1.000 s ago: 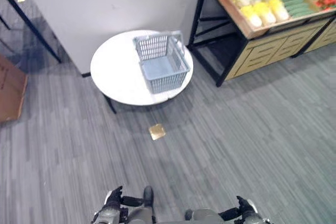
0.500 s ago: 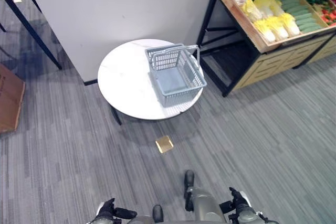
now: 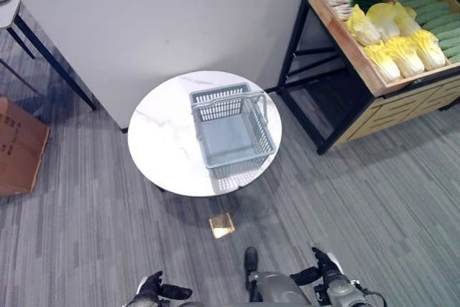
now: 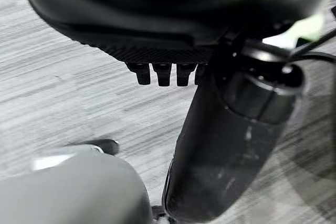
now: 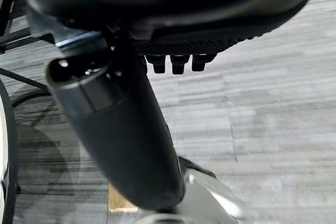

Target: Get the vegetables into the basket

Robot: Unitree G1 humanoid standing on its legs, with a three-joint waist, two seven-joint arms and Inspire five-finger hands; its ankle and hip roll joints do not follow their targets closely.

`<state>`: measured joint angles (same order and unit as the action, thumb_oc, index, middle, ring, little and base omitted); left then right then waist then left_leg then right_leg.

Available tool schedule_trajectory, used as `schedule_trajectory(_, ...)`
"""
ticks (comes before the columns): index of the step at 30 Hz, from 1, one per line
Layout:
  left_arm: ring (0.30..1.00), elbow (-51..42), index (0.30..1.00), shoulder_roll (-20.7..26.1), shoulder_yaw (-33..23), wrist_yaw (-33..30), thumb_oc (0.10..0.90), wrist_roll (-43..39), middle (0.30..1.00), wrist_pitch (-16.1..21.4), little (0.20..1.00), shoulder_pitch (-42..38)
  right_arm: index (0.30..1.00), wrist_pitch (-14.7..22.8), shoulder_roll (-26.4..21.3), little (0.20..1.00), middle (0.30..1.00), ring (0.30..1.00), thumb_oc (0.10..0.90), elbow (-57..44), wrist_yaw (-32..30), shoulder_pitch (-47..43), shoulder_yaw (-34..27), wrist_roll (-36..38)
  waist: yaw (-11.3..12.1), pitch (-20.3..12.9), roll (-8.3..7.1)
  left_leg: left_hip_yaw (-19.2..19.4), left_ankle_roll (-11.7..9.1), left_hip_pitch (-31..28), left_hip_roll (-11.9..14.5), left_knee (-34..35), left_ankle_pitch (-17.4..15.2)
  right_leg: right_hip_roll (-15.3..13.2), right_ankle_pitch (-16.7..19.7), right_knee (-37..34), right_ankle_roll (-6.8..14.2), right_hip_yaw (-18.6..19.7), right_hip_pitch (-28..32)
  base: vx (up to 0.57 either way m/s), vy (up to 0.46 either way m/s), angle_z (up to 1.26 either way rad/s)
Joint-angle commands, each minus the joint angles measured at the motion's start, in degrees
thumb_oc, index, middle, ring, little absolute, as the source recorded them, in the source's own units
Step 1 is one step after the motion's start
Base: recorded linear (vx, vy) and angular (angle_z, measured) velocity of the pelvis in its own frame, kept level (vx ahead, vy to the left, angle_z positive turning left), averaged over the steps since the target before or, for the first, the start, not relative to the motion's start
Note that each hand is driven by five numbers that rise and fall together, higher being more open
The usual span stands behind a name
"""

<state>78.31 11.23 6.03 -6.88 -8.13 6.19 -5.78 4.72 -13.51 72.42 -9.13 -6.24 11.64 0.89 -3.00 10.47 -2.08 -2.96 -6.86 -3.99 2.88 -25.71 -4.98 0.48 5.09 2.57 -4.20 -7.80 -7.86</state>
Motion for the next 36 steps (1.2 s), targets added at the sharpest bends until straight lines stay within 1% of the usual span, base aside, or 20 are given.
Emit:
schedule_trajectory(1,1.000,-2.34,1.000,-0.66,1.14,-1.08,0.900,-2.18,1.000,1.54,1.000,-0.69,1.000,1.30,-2.21,1.000,1.000,1.000,0.900,1.18,-1.52,-0.26,0.70,0.64,-0.84,1.40,-2.15,1.22,2.96,3.72,-1.11,3.92,5.82,-6.14,2.21,2.62,6.08,2.03,-0.65,0.07,-0.078,0.21)
schedule_trajectory(3,1.000,-3.34,1.000,-0.59,1.81,-1.21,0.900,-2.48,1.000,1.78,1.000,-1.23,1.000,0.94,-2.89,1.000,1.000,1.000,0.900,2.23,-1.91,0.13,-0.13,0.88,-0.44,1.57,-2.42,2.58,3.82,6.66,-1.36,7.04,4.87,-6.95,1.70,1.94,6.27,1.72,0.98,0.14,-0.030,0.30)
schedule_trajectory(4,1.000,-3.68,1.000,-0.65,2.55,-1.46,0.900,-1.93,1.000,1.91,1.000,-1.01,1.000,0.73,-3.06,1.000,1.000,1.000,0.900,2.95,-2.17,0.54,-0.75,1.02,-0.11,1.17,-2.11,3.44,4.54,7.69,-1.06,14.31,3.21,-7.26,1.17,0.79,7.07,2.04,2.51,0.22,0.048,0.35)
schedule_trajectory(5,1.000,-3.69,1.000,-0.80,2.79,-1.67,0.900,-1.84,1.000,2.01,1.000,-0.80,1.000,0.72,-3.11,1.000,1.000,1.000,0.900,3.13,-2.37,0.71,-0.87,0.90,0.11,0.84,-1.69,3.07,4.53,8.37,-0.46,18.39,4.27,-7.12,1.05,0.51,7.33,2.43,2.86,0.25,0.112,0.32)
schedule_trajectory(6,1.000,-3.65,1.000,-1.00,3.15,-1.82,0.900,-1.83,1.000,2.02,1.000,-0.72,1.000,0.65,-3.07,1.000,1.000,1.000,0.900,3.23,-2.55,0.89,-0.80,0.76,0.44,0.74,-1.11,2.66,4.40,8.95,0.34,21.57,6.28,-6.91,0.73,0.60,7.61,2.78,3.28,0.13,0.092,0.11)
schedule_trajectory(7,1.000,-3.66,1.000,-1.01,3.16,-1.82,0.900,-1.83,1.000,2.02,1.000,-0.70,1.000,0.65,-3.08,1.000,1.000,1.000,0.900,3.22,-2.55,0.92,-0.80,0.76,0.48,0.84,-1.11,2.70,4.39,8.66,0.35,21.81,6.34,-6.90,0.66,0.63,7.60,2.81,3.42,0.18,0.130,-0.10)
schedule_trajectory(8,1.000,-3.25,1.000,-0.99,3.15,-1.66,0.900,-1.60,1.000,1.89,1.000,-0.45,1.000,0.57,-2.77,1.000,1.000,1.000,0.900,3.31,-2.25,1.18,-0.71,0.18,0.67,0.56,-0.90,2.52,4.66,7.99,0.41,22.38,6.27,-6.94,-0.05,1.05,7.86,3.64,4.16,0.14,0.110,-0.24)
schedule_trajectory(11,1.000,-2.66,1.000,-0.83,3.03,-1.42,0.900,-1.13,1.000,1.80,1.000,-0.39,1.000,0.64,-2.24,1.000,1.000,1.000,0.900,3.68,-2.20,1.67,-1.00,0.00,0.57,0.46,-0.93,3.01,5.06,7.35,0.00,23.22,6.61,-7.26,0.47,0.81,8.06,4.40,4.70,0.13,0.151,-0.44)
schedule_trajectory(12,1.000,-2.07,1.000,-0.68,2.69,-1.11,0.900,-0.37,1.000,1.59,1.000,-0.08,1.000,0.43,-1.53,1.000,1.000,1.000,0.900,3.72,-2.02,1.95,-1.24,-0.09,0.38,-0.07,-1.14,4.09,5.68,6.19,-0.79,24.52,6.22,-7.84,1.48,-0.10,8.65,5.26,5.28,0.11,0.175,-0.27)
schedule_trajectory(13,1.000,-1.99,1.000,-0.58,2.59,-0.98,0.900,-0.20,1.000,1.66,1.000,0.01,1.000,0.41,-1.22,1.000,1.000,1.000,0.900,3.69,-1.99,1.97,-1.32,-0.13,0.43,-0.15,-1.18,4.64,5.90,5.82,-1.00,24.80,6.18,-8.10,1.81,-0.32,8.90,5.60,5.30,0.11,0.176,-0.30)
schedule_trajectory(14,1.000,-1.99,1.000,-0.58,2.59,-0.98,0.900,-0.20,1.000,1.66,1.000,0.01,1.000,0.41,-1.22,1.000,1.000,1.000,0.900,3.69,-1.99,1.97,-1.33,-0.13,0.48,-0.13,-1.18,4.69,5.90,5.77,-1.00,24.83,6.18,-8.09,1.82,-0.33,8.90,5.65,5.32,0.05,0.131,-0.30)
schedule_trajectory(16,1.000,-1.79,1.000,-0.06,2.39,-0.83,0.900,0.28,1.000,1.47,1.000,-0.23,1.000,0.13,-0.35,1.000,1.000,1.000,0.900,3.64,-1.84,1.54,-0.44,-0.95,0.93,-0.16,-1.29,5.30,6.74,5.06,-1.75,25.76,5.88,-8.78,2.17,-0.50,9.56,6.27,5.18,0.04,0.149,-0.15)
schedule_trajectory(18,1.000,-1.46,1.000,0.41,1.99,-0.97,0.900,0.41,1.000,1.40,1.000,-0.47,1.000,0.23,0.09,1.000,1.000,1.000,0.900,3.19,-1.67,1.28,-0.05,-0.86,1.04,-0.10,-1.51,5.73,7.02,4.70,-2.04,25.95,5.74,-8.98,2.42,-0.41,9.88,6.61,5.05,0.04,0.108,-0.10)
schedule_trajectory(22,1.000,-0.52,1.000,0.96,1.46,-1.08,0.900,1.30,1.000,1.28,1.000,-0.08,1.000,0.26,0.74,1.000,1.000,1.000,0.900,2.86,-1.40,1.34,0.23,-0.96,1.19,-0.57,-1.94,6.24,7.35,3.25,-2.16,27.26,5.58,-9.04,2.76,-1.36,10.25,7.02,5.71,0.06,0.053,-0.12)
schedule_trajectory(28,1.000,0.35,1.000,0.76,0.90,-0.88,0.900,1.41,1.000,1.30,1.000,1.01,1.000,0.29,0.57,1.000,1.000,1.000,0.900,3.65,-1.83,1.88,-0.69,-0.73,1.09,-1.61,-2.19,6.72,6.91,0.84,-1.44,29.58,5.77,-8.75,2.84,-3.69,10.33,7.18,7.16,0.06,-0.004,-0.05)
schedule_trajectory(32,1.000,0.80,1.000,0.37,0.25,-1.03,0.900,0.90,1.000,1.29,1.000,1.84,1.000,0.27,-0.43,1.000,1.000,1.000,0.900,5.02,-3.58,2.16,-3.62,0.77,0.80,-2.44,-2.14,6.92,6.40,-0.59,-0.84,30.71,5.83,-8.38,2.74,-5.09,10.45,7.08,8.37,0.06,-0.032,-0.01)
schedule_trajectory(33,1.000,0.79,1.000,0.33,0.02,-1.31,0.900,1.16,1.000,1.31,1.000,2.45,1.000,0.40,-1.76,1.000,1.000,1.000,0.900,5.09,-5.08,2.11,-5.36,1.09,0.74,-2.98,-2.09,6.74,6.17,-1.06,-0.58,30.71,5.65,-8.19,2.52,-5.55,10.40,6.91,9.10,0.06,-0.052,-0.05)
schedule_trajectory(36,1.000,0.49,1.000,0.48,-0.03,-1.76,0.900,1.97,1.000,1.50,1.000,3.33,1.000,0.68,-5.69,1.000,1.000,1.000,0.900,3.59,-7.91,1.29,-7.51,-0.43,0.79,-3.42,-2.02,6.31,5.86,-1.40,-0.20,30.71,5.55,-8.08,2.33,-5.87,10.48,6.45,9.89,0.03,-0.044,0.03)
